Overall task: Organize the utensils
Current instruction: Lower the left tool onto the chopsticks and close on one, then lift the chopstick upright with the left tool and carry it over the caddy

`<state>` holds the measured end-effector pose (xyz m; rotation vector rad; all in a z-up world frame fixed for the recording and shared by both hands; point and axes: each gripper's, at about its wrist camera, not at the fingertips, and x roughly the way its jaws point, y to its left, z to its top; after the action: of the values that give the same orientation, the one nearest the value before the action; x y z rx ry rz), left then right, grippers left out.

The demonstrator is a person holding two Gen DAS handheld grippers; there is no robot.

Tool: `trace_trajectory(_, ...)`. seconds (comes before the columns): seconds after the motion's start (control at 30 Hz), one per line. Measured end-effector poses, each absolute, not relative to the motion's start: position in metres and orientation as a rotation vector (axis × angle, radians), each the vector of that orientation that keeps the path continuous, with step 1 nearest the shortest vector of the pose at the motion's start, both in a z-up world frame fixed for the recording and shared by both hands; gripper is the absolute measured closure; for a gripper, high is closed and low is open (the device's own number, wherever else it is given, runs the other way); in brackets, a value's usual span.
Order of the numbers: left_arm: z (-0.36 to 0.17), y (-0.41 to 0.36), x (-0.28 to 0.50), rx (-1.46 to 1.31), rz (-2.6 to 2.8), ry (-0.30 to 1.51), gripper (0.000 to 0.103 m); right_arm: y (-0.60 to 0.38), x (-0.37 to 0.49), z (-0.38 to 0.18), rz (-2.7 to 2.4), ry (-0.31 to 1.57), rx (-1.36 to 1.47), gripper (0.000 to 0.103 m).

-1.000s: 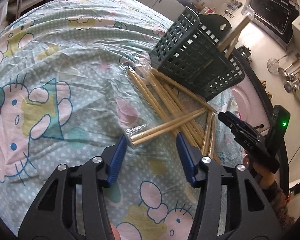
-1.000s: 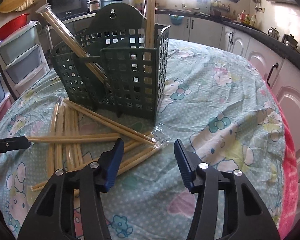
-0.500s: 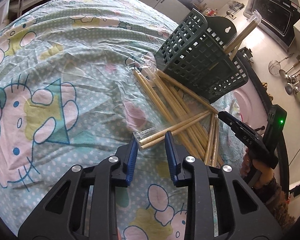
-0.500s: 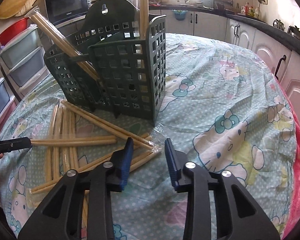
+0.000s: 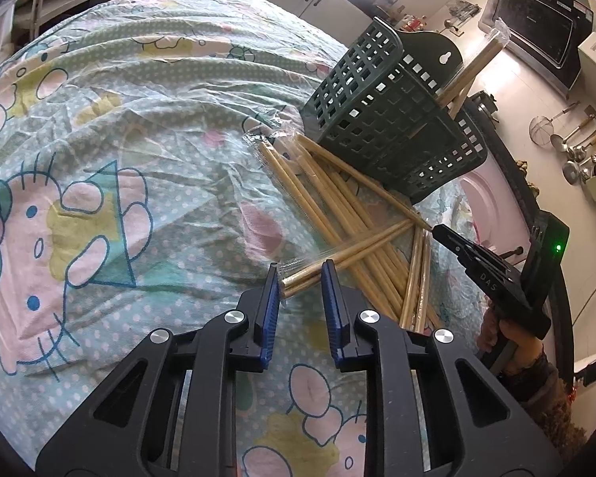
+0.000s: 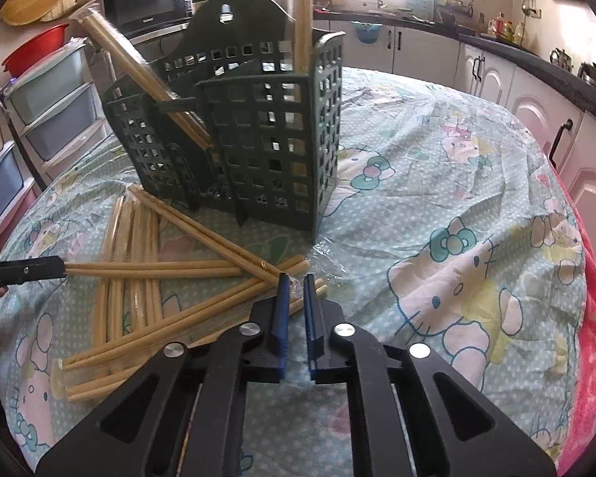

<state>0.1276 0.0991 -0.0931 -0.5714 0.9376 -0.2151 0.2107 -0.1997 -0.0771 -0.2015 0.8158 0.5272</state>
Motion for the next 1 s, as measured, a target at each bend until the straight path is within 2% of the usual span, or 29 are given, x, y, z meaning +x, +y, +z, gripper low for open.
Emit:
trace_trajectory(0.3, -0.080, 0.102, 0.124, -0.563, -0.229, 0.908, 0.091, -0.199, 0.193, -0.061, 0.543, 0.755, -0.210, 0.101)
trace_trajectory(1.0, -0.013, 0.085, 0.114, -0.495, -0.285, 0.760, 0.099, -0.192, 0.141, 0.031, 0.580, 0.460, -0.211, 0.102)
